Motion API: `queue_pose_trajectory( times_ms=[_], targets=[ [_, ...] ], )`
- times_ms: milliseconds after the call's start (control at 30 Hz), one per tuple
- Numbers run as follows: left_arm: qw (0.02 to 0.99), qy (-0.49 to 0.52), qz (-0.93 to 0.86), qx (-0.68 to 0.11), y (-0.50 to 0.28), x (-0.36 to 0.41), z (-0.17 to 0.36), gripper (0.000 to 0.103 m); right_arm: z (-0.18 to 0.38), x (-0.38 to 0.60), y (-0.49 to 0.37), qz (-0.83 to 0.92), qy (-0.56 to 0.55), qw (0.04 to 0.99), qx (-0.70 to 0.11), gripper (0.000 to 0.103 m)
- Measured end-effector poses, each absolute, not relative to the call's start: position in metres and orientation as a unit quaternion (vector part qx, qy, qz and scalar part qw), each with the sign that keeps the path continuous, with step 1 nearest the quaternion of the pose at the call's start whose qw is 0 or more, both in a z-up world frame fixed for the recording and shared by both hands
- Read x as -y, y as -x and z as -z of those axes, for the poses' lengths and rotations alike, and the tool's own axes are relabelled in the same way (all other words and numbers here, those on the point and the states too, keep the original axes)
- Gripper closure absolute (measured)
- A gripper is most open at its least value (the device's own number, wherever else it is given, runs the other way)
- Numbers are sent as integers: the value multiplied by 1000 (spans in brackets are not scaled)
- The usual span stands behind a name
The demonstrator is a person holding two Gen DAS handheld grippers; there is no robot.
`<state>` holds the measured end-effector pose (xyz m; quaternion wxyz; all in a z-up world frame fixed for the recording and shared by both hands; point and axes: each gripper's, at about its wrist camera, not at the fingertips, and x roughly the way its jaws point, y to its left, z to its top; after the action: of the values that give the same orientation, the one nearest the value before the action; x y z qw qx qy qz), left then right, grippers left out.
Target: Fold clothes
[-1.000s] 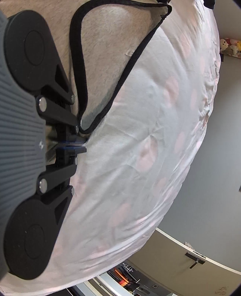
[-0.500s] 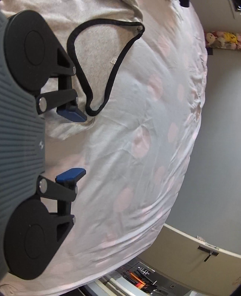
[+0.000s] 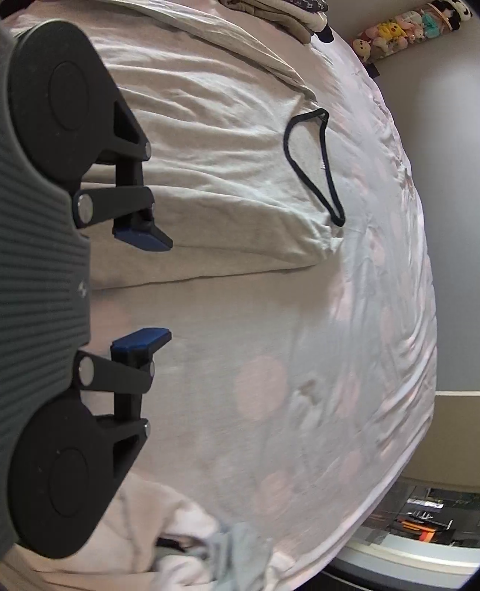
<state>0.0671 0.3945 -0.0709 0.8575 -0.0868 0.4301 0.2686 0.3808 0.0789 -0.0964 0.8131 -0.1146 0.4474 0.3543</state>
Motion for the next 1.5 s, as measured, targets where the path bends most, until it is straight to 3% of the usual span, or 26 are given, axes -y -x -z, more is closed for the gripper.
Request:
queue_pose_trajectory(
  times_ms=[633, 733, 767, 800, 900, 1500],
  targets=[
    [833, 154, -291, -444, 38, -307, 105, 56, 144, 3, -331, -311, 72, 754, -574, 51],
    [830, 169, -289, -446, 43, -304, 112, 56, 149, 5, -332, -303, 64, 748, -588, 59],
    [830, 170, -289, -445, 44, -303, 112, 56, 148, 4, -331, -302, 68, 748, -587, 75],
    [831, 171, -289, -444, 45, -302, 111, 56, 147, 3, -329, -302, 72, 750, -584, 85],
    [833, 173, -290, -438, 49, -302, 108, 56, 140, 5, -325, -308, 72, 758, -571, 101],
    [830, 205, -302, -422, 56, -315, 108, 56, 20, 39, -378, -262, 84, 848, -454, 102]
  ],
)
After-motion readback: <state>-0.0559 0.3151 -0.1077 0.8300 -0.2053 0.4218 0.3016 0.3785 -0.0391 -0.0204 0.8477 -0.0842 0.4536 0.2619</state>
